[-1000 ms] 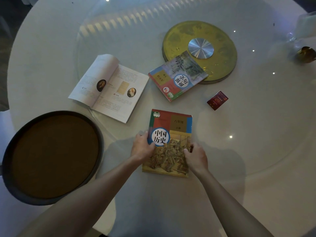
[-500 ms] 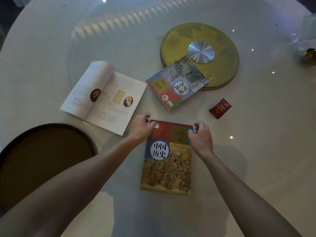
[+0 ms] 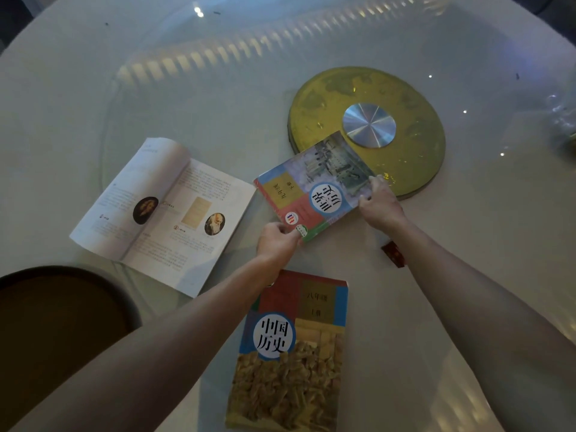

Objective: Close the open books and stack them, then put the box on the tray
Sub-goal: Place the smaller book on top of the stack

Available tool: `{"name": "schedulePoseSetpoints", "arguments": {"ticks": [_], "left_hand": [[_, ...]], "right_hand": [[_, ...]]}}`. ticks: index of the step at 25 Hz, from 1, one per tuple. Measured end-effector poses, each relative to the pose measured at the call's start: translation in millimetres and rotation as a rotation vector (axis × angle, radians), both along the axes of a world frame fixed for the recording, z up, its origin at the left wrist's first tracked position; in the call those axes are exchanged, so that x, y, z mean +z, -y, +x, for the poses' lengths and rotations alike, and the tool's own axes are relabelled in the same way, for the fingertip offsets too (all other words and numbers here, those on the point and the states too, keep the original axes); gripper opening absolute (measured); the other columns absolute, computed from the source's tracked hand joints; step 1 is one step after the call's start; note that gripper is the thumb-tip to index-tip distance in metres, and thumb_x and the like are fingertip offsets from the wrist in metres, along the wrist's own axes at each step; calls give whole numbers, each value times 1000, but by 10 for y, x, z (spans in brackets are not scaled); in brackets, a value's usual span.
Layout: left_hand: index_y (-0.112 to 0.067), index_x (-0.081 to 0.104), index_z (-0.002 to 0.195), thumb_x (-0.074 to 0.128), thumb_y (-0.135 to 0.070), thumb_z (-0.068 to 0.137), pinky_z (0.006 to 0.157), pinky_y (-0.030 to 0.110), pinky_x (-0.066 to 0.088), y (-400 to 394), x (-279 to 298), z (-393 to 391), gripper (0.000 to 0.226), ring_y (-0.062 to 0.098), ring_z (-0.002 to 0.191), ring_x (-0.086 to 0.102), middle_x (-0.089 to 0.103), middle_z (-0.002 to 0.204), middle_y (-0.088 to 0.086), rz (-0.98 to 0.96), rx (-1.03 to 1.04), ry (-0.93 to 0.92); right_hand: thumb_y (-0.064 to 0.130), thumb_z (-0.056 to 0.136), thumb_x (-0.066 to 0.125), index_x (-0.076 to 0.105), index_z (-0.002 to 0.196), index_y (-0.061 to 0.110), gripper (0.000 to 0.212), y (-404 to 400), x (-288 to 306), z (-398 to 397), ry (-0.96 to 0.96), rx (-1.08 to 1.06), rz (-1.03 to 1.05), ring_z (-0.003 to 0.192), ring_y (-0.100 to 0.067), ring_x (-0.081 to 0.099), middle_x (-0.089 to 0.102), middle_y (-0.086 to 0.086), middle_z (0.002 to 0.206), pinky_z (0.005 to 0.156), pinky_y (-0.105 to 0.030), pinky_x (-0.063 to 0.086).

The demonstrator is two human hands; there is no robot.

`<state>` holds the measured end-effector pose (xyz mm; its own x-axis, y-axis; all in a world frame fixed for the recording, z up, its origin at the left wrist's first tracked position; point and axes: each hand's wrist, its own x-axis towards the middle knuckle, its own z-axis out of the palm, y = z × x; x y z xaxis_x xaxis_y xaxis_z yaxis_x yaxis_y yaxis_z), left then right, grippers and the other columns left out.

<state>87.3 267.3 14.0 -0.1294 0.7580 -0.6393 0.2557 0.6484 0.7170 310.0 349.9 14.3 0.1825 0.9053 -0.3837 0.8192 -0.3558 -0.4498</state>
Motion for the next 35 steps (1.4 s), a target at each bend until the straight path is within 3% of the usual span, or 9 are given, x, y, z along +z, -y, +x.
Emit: {"name": "schedulePoseSetpoints", "arguments": {"ticks": [4,13,15,18,21,24,28,31,35], "left_hand": [[-8,75,105,63,-22,94,53,22,43,-82,-62,78,22,4,67,59,69,85,-3,-33,95,-4],[-13,60,116,77,-15,85,69,24,54,-35,-160,76,36,15,93,69,70,113,4,-2,385,125],[-15,63,117,76,-12,86,61,20,53,-50,-140,29,34,11,81,70,74,110,6,-35,446,193],[-22,64,115,76,-12,86,52,17,49,-46,-92,-50,32,9,74,68,76,109,7,-51,466,250],[-15,54,127,71,-1,89,77,31,62,-24,45,-144,44,23,94,74,72,116,18,-55,563,492],[2,46,139,69,1,90,80,39,64,54,194,-228,54,34,109,72,70,121,24,27,721,694],[-14,45,143,65,-8,96,88,54,59,277,341,-203,52,39,114,69,70,125,21,-2,639,819],[-17,36,142,65,-4,94,79,58,60,499,439,-115,58,44,107,71,69,123,23,-20,548,801],[-16,40,135,56,10,94,85,63,57,786,448,-187,51,44,107,69,64,123,23,-69,577,674]], "right_hand": [[22,104,46,13,163,7,69,-202,-112,119,42,-27,-47,159,-30,7,4,-16,173,127,-43,15],[35,93,62,52,133,3,52,-248,-100,182,222,-218,-36,130,-41,47,50,-24,140,105,-47,44],[23,86,64,59,117,2,38,-267,24,252,128,-272,-11,107,-37,61,63,-19,114,84,-41,54],[1,78,57,58,79,2,2,-228,256,278,-160,-336,0,63,-27,59,57,-15,76,49,-27,42],[-6,82,57,57,77,1,8,-52,525,166,-413,-435,-12,41,-15,59,59,-19,71,38,-22,45],[-8,84,57,57,97,-7,13,284,750,5,-617,-498,-88,46,-19,64,63,-19,85,40,-26,51],[-12,88,52,55,106,-9,18,1053,878,-283,-904,-504,-140,59,-24,71,65,-21,105,46,-29,57],[-7,89,60,55,124,0,36,1661,834,-500,-985,-499,-179,73,-25,75,71,-19,112,57,-33,60],[4,94,63,62,121,4,26,2303,683,-668,-1048,-537,-210,73,-19,76,77,-9,97,58,-34,60]]}}
